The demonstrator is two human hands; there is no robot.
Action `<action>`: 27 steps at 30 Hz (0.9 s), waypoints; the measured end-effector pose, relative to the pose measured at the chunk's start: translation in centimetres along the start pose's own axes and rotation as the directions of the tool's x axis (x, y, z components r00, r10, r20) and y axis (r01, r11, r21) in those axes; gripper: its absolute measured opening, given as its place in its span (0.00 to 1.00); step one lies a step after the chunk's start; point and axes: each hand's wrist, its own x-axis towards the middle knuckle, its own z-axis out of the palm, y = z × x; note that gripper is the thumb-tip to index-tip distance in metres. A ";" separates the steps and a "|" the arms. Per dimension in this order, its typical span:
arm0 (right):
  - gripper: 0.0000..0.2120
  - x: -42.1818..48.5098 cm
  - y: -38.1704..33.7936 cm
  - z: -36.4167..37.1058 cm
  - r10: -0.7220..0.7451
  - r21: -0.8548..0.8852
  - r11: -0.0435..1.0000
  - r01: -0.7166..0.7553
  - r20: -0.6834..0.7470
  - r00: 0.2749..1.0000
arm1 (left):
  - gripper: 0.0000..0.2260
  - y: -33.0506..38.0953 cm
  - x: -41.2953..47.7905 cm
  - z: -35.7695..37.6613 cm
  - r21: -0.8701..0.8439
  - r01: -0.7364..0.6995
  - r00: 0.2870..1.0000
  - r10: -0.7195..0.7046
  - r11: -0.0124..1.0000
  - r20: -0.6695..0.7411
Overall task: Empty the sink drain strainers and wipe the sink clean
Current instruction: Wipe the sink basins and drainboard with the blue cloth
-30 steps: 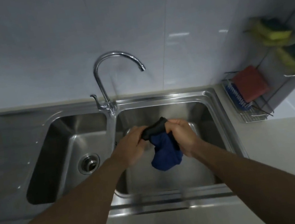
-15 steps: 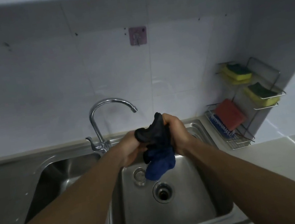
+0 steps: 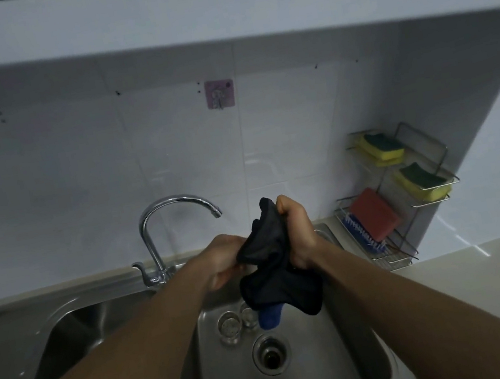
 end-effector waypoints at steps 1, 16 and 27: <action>0.18 0.1 -0.1 0.0 -0.001 0.005 1.000 0.001 0.003 1.000 | 0.06 0.0 0.1 0.1 0.035 0.002 1.000 -0.001 0.999 -0.006; 0.12 0.2 -0.8 0.8 -0.023 0.116 0.993 -0.008 0.259 0.966 | 0.03 -1.0 1.5 -0.8 -0.158 0.019 0.995 -0.003 0.987 0.098; 0.13 -0.1 -1.1 -1.0 0.019 0.093 0.995 -0.034 0.158 0.987 | 0.09 -0.7 2.6 -4.0 0.058 -0.151 0.980 0.158 0.987 -0.126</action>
